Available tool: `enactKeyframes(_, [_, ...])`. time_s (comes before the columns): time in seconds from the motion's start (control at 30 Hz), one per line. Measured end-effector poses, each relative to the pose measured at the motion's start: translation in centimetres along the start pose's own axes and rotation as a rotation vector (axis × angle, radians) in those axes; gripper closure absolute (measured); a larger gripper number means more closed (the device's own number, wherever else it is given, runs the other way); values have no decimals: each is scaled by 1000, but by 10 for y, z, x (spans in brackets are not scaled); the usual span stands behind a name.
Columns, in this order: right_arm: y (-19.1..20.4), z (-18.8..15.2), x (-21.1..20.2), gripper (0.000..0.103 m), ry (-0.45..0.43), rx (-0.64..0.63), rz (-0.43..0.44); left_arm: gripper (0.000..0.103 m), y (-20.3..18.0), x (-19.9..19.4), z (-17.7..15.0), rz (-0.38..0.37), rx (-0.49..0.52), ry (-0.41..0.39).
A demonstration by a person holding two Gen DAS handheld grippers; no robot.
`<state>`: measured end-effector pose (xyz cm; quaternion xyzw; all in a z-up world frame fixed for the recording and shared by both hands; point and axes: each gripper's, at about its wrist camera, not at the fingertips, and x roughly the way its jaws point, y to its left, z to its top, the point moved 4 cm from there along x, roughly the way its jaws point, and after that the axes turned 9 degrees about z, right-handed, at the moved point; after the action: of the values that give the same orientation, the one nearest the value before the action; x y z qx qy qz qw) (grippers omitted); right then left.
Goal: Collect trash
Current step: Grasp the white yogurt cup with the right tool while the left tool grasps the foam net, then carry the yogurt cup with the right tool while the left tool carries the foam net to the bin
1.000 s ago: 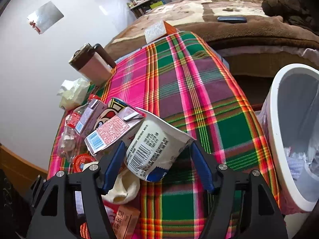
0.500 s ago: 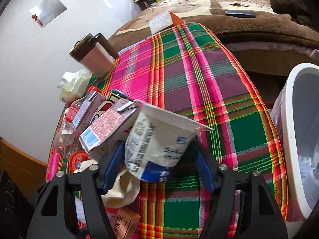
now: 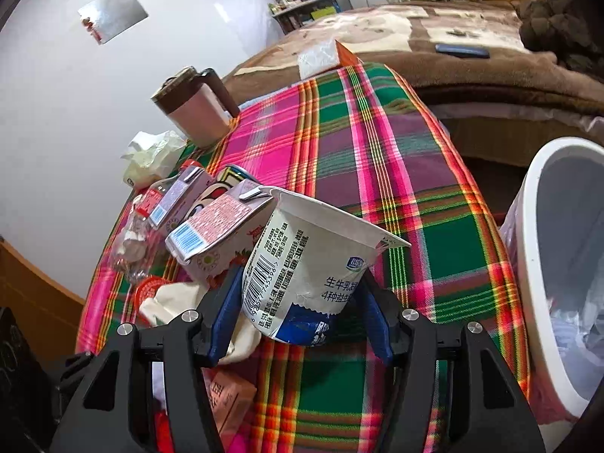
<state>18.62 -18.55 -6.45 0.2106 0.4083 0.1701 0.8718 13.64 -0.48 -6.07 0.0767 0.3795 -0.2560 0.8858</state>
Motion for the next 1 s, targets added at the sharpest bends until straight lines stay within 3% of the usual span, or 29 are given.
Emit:
enactKeyframes(0.17, [3, -6, -11, 43, -12, -48, -2, 71, -4, -3, -5, 44, -26, 15])
enactKeyframes(0.6, [6, -20, -44, 43, -79, -87, 11, 73, -14, -18, 2, 76, -116, -79])
enactKeyframes(1.0, [-1, -18, -81, 43, -161, -106, -12, 73, -38, -29, 26, 107, -115, -147])
